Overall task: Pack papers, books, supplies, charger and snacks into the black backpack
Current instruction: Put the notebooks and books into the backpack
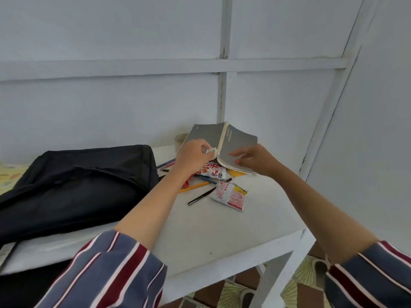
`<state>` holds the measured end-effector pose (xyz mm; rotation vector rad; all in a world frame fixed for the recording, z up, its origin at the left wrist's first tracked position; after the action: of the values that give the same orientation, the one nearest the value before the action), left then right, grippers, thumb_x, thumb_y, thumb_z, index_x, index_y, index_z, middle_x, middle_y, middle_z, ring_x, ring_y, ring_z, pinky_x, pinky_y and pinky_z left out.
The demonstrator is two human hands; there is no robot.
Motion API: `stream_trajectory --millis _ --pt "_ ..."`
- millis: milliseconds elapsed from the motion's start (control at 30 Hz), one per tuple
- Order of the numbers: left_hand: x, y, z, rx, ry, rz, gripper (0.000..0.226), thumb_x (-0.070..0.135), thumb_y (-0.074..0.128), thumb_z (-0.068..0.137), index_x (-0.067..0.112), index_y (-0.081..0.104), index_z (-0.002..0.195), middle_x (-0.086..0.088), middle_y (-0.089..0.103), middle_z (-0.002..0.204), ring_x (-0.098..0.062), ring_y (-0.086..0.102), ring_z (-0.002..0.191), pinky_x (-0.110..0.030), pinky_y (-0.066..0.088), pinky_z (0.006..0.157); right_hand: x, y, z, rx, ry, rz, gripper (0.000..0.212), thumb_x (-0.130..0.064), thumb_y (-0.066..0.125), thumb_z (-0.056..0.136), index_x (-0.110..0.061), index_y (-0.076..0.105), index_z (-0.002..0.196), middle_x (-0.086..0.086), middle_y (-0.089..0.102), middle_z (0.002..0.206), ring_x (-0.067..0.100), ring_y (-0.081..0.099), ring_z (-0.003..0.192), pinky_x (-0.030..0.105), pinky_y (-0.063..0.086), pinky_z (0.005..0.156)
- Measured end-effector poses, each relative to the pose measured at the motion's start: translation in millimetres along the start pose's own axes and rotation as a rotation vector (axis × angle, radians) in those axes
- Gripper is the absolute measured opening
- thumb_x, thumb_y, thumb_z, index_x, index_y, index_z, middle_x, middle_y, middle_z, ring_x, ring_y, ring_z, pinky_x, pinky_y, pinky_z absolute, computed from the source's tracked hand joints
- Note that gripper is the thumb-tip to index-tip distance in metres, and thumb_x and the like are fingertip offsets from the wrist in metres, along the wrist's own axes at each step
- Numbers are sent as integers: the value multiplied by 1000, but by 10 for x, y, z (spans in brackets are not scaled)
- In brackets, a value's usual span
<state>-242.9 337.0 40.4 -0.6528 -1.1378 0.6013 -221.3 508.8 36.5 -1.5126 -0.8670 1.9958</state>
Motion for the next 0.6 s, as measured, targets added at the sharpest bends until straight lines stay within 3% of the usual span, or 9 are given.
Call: stream_trajectory --millis 333,433,533,600 --pt "-58 332 326 -115 -154 41 39 37 63 85 15 56 116 -2 58 119 -17 55 105 -28 42 83 481 -107 587 3 33 35 41 -10 63 85 -19 59 125 6 54 134 22 52 114 25 35 88" --pt "-111 429 410 -174 -208 79 39 37 62 86 14 53 117 -1 57 108 -14 52 92 -27 40 76 612 -137 725 17 41 58 45 -13 63 86 -21 55 129 8 53 134 23 51 114 27 35 89" --pt "-140 506 493 -178 -266 22 19 35 56 90 19 48 93 -4 65 83 -14 62 66 -31 50 70 759 -183 880 15 54 69 47 -15 60 88 -22 50 134 10 52 133 24 50 117 28 36 90" --pt "-148 562 529 -183 -302 -22 24 35 54 90 16 44 102 -7 66 81 -16 63 62 -34 54 71 848 -214 1014 21 61 98 46 -13 53 92 -22 45 137 10 49 136 23 46 121 32 36 96"
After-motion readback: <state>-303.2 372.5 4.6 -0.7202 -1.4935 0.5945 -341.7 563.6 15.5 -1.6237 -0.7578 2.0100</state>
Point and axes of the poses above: each hand's wrist, its own z-axis towards the middle knuckle, its own y-axis out of the palm, x = y × z, the point moved 7 cm from there along z, towards the middle knuckle
